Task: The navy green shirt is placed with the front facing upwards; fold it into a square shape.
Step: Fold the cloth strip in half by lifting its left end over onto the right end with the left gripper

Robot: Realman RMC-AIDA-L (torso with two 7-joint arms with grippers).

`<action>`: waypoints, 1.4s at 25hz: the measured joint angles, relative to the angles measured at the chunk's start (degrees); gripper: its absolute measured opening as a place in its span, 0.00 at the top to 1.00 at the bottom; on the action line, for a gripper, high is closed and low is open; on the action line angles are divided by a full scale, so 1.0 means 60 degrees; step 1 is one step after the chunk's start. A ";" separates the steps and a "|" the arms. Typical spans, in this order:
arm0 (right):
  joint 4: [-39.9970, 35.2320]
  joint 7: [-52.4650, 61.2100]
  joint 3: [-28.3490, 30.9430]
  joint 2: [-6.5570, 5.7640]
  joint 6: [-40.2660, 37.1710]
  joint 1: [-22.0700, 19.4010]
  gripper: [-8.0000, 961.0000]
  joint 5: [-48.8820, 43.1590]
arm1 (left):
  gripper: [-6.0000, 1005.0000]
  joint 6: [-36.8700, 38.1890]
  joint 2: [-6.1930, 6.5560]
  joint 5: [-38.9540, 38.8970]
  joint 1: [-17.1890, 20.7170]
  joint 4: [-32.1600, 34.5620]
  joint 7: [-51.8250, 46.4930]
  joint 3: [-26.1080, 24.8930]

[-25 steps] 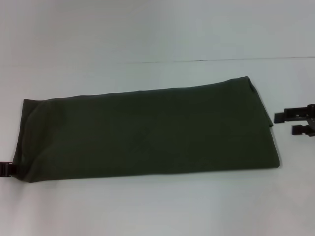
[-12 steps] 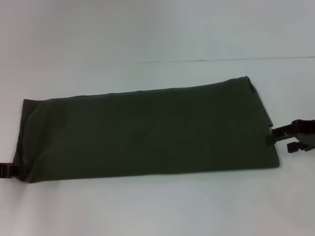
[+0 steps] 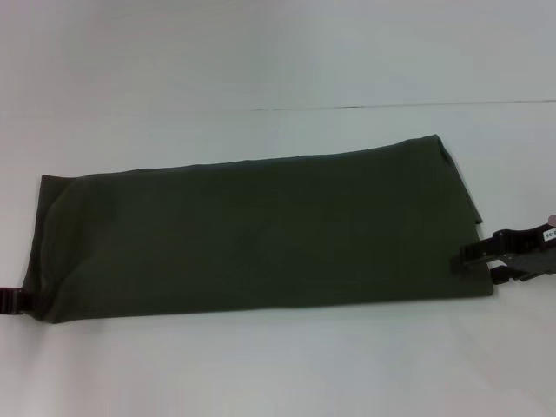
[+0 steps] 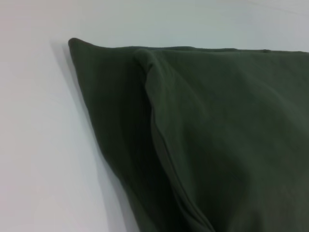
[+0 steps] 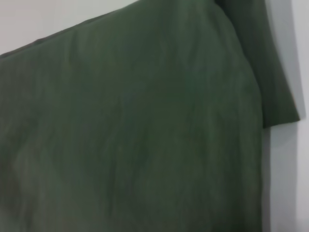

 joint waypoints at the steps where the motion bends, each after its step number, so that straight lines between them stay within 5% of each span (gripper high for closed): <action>1: 0.0058 0.0000 -0.0013 0.0003 0.0060 0.0013 0.14 -0.0002 | 0.97 0.0000 0.0000 0.0000 0.0000 0.0000 0.0001 0.0000; 25: 0.0131 0.0119 -0.0696 0.0230 0.0409 0.0090 0.17 0.0005 | 0.97 -0.0028 0.0002 -0.0003 -0.0060 0.0001 -0.0028 0.0000; 35: 0.0143 0.0121 -0.0880 0.0253 0.0455 0.0151 0.55 -0.0009 | 0.97 -0.0024 0.0014 -0.0035 -0.0059 0.0001 -0.0050 0.0000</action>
